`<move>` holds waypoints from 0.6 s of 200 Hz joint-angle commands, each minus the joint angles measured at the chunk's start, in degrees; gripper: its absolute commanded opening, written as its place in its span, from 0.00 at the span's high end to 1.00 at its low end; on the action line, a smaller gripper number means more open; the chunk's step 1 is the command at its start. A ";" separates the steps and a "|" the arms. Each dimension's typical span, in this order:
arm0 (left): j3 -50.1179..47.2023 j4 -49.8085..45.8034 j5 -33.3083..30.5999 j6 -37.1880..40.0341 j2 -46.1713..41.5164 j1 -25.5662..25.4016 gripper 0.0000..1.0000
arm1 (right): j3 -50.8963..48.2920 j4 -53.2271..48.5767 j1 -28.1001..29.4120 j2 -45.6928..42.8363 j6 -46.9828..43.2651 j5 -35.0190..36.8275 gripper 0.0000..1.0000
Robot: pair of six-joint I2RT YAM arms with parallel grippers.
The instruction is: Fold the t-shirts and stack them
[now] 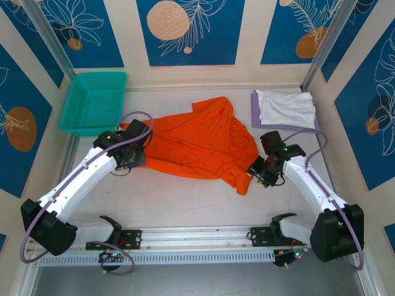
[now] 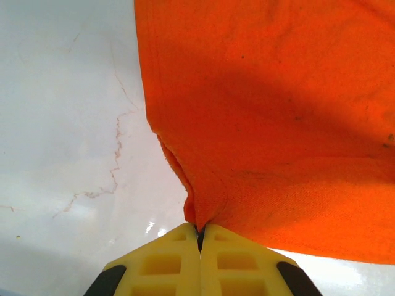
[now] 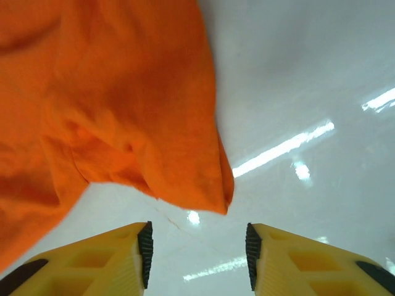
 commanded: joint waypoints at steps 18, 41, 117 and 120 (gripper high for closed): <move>2.14 -1.81 -1.01 2.19 1.24 0.35 1.00 | -4.73 5.94 -4.10 0.08 -2.85 -5.65 0.50; 1.96 -1.56 -0.28 1.90 1.57 0.33 1.00 | -9.77 9.86 -4.06 -1.81 -0.23 -12.46 0.49; 1.45 -0.76 1.09 2.18 2.63 0.30 1.00 | -17.31 16.12 3.08 -7.02 4.51 -8.32 0.59; 1.38 -0.68 1.14 2.19 2.63 0.38 1.00 | -17.45 16.41 3.31 -6.63 4.51 -8.07 0.61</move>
